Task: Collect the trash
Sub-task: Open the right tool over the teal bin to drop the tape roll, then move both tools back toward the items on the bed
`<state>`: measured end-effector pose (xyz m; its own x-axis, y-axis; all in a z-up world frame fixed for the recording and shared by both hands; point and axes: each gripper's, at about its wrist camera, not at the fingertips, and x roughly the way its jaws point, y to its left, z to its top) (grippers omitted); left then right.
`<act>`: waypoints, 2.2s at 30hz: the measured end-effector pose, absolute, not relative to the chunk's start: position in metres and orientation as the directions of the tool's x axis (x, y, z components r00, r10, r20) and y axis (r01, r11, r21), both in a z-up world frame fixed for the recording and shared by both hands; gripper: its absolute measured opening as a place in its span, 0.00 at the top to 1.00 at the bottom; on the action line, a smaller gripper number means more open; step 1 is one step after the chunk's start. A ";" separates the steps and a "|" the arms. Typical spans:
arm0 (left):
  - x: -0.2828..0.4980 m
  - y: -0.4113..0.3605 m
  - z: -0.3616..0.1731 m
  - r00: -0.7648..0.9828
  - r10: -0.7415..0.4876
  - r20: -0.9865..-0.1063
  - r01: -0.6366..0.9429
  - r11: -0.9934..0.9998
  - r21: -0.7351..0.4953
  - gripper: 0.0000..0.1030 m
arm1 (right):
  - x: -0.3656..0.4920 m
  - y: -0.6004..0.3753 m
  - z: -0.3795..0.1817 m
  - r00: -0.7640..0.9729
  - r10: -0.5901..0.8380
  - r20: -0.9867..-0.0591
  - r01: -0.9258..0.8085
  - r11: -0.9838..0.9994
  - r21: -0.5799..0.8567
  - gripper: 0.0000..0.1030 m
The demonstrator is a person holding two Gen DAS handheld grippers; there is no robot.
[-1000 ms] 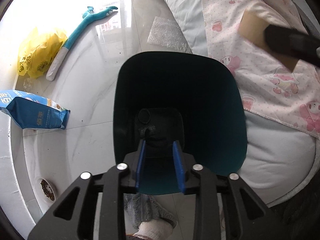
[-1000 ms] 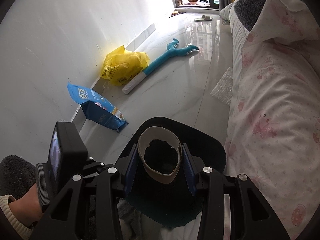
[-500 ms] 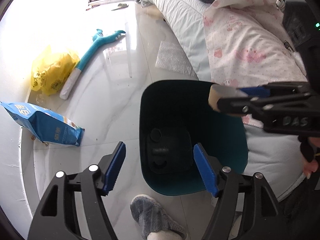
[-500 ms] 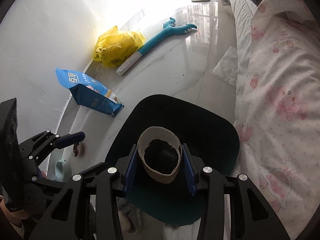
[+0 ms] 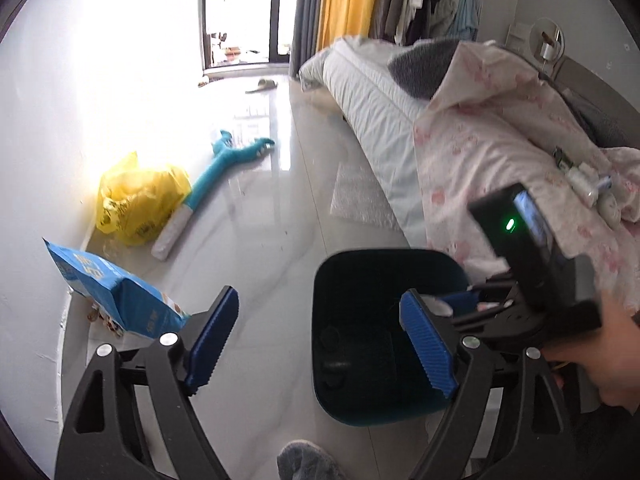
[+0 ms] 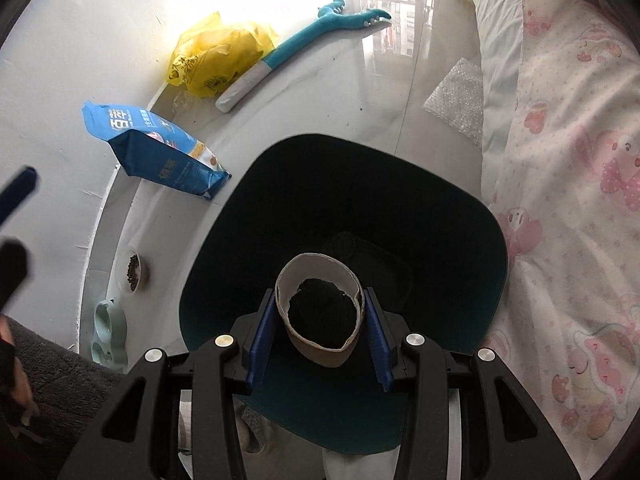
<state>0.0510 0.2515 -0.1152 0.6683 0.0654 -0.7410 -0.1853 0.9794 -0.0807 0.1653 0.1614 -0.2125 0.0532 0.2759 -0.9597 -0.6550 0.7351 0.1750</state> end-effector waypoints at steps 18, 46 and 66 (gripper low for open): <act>0.026 0.243 -0.022 0.837 0.095 -0.539 -0.175 0.980 -0.099 0.13 | 0.159 0.156 -0.223 0.060 0.199 -0.978 -0.656 0.746 0.111 0.37; 0.040 0.201 0.038 0.891 0.067 -0.449 -0.131 0.985 -0.112 0.10 | 0.162 0.100 -0.081 0.397 0.433 -0.809 -0.654 0.752 0.082 0.19; 0.081 0.134 0.033 0.883 -0.041 -0.468 -0.031 0.989 -0.145 0.08 | 0.169 0.006 -0.031 0.568 0.433 -0.700 -0.563 0.825 0.053 0.18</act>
<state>0.0806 0.1342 0.0327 0.8830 -0.0407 -0.4676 -0.0309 0.9890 -0.1445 0.1692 0.0058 -0.0314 0.5683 0.4328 -0.6998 -0.5628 0.8249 0.0531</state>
